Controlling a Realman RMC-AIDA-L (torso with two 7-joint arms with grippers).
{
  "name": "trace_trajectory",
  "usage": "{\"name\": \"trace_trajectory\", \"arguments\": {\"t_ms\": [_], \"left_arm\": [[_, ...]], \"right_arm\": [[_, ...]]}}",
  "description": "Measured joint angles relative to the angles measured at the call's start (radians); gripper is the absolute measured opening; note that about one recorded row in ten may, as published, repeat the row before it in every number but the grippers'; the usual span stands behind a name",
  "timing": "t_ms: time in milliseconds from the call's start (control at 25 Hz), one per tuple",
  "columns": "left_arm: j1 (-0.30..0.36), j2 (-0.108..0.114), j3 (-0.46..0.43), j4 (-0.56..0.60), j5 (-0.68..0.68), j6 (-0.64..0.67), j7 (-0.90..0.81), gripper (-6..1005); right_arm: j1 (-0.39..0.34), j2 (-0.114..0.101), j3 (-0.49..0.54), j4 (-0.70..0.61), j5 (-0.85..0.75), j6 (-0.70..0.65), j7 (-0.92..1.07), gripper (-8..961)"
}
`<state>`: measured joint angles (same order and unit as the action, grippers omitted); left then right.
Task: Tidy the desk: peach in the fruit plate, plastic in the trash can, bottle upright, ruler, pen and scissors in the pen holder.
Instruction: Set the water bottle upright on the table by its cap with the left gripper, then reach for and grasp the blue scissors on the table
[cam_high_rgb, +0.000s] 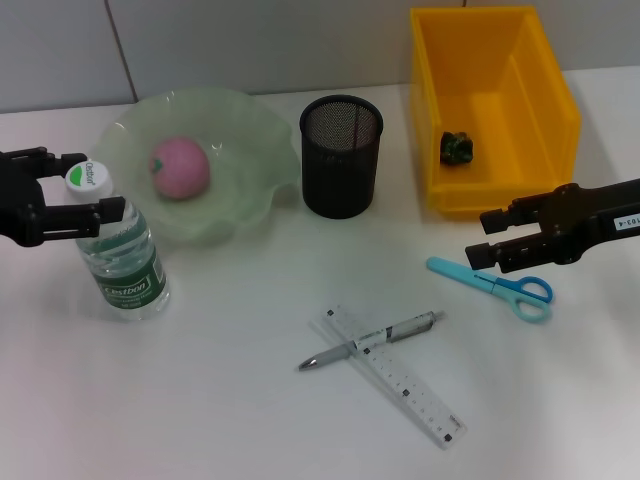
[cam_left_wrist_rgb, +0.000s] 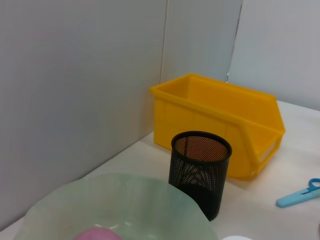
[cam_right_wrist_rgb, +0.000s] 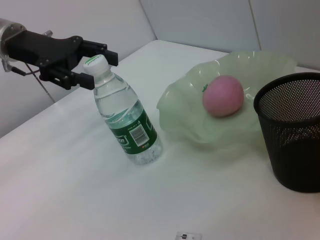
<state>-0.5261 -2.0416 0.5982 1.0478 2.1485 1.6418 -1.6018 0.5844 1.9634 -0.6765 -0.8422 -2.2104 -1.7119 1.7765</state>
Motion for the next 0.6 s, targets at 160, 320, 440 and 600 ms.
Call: {"name": "trace_trajectory", "arguments": {"t_ms": [160,320,440,600], "left_arm": [[0.000,0.001,0.000,0.002,-0.001,0.014,0.000,739],[-0.002,0.003,-0.005,0.003,-0.004,0.028,-0.002,801],[-0.001,0.010,-0.020,0.006,-0.040,0.033,-0.011,801],[0.012,0.042,-0.042,-0.006,-0.144,0.071,-0.035,801]], "right_arm": [[0.000,0.000,0.000,0.000,0.000,0.000,0.001,752],[-0.001,0.000,0.000,0.000,0.000,0.000,0.001,753],[-0.002,0.000,0.001,0.000,0.003,0.000,0.001,753],[-0.003,0.000,0.002,0.001,0.010,0.000,0.001,752]]}}
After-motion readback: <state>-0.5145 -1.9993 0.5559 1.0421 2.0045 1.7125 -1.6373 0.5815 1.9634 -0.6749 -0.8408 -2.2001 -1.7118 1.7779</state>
